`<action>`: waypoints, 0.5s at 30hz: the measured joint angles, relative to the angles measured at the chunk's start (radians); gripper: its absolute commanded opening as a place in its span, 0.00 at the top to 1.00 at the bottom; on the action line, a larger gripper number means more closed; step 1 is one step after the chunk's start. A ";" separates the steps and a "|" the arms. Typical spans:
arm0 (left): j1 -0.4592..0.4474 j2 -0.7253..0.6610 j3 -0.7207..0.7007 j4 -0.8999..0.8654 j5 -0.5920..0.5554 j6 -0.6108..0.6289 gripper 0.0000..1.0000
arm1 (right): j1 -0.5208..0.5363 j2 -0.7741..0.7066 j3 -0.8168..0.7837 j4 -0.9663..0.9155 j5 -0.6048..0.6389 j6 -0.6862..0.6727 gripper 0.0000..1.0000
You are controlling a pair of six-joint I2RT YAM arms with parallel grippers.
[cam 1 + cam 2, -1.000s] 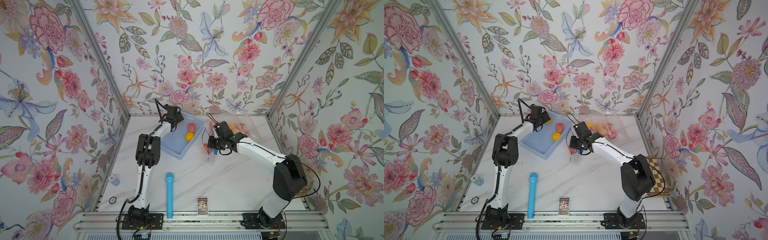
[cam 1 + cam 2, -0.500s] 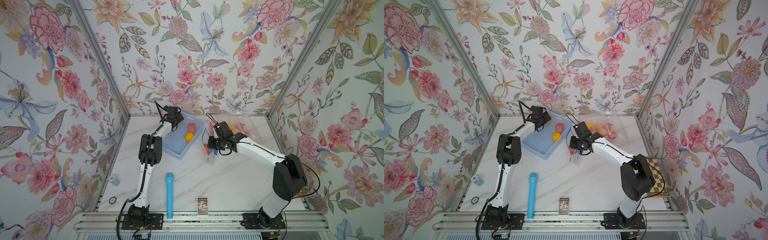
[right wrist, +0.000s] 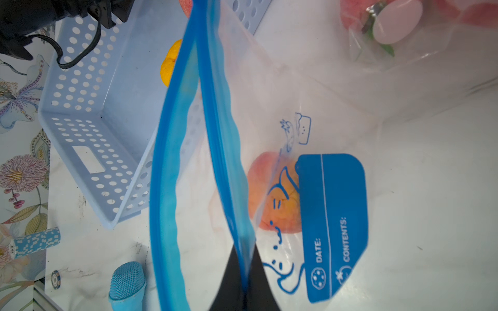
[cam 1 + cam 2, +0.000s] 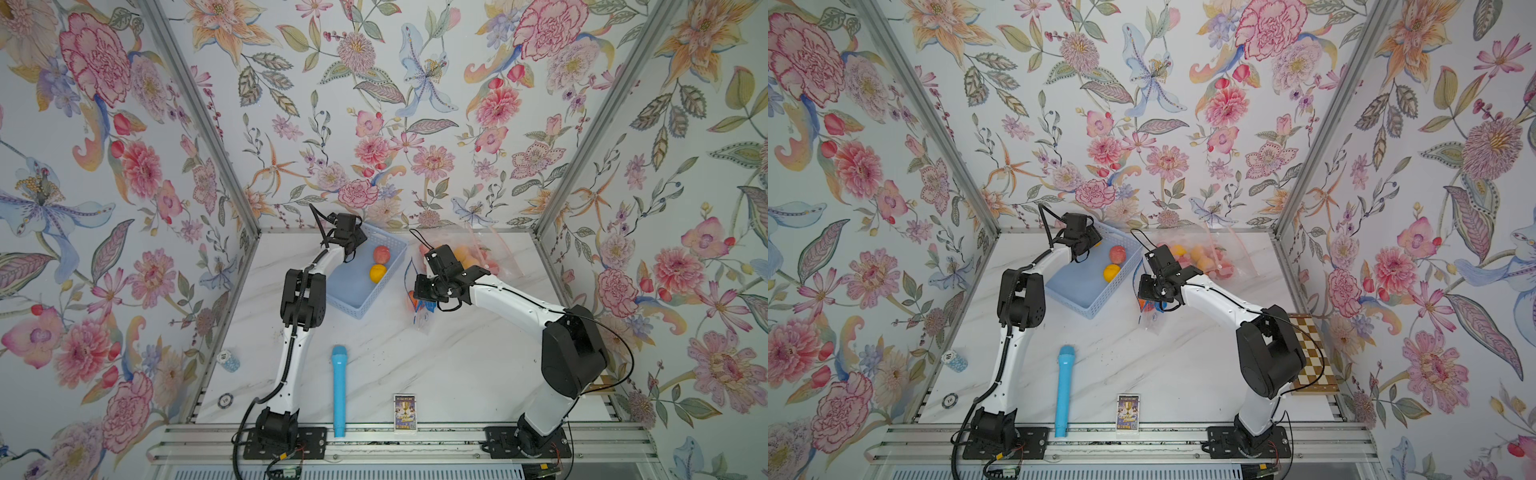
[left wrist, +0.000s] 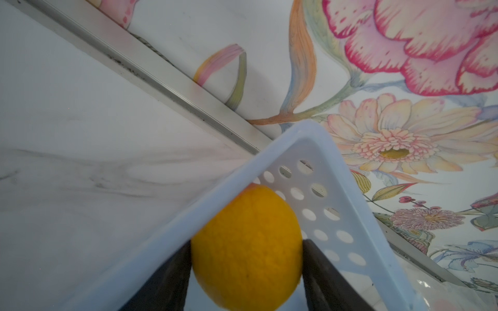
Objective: Place the peach in a zip-top bag and seal the zipper
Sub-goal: Pick up the peach from the basket.
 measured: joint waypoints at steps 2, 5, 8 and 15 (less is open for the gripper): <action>0.000 0.000 -0.003 0.005 0.003 -0.002 0.49 | -0.002 0.000 0.000 0.000 0.000 0.000 1.00; 0.000 -0.008 -0.048 0.061 0.007 0.001 0.51 | -0.004 0.000 0.000 0.000 0.000 0.000 1.00; 0.001 -0.051 -0.133 0.116 0.015 0.002 0.51 | -0.003 0.000 0.000 0.000 0.001 -0.002 1.00; 0.001 -0.210 -0.389 0.206 0.028 0.032 0.51 | -0.003 -0.001 0.000 0.000 0.002 -0.024 1.00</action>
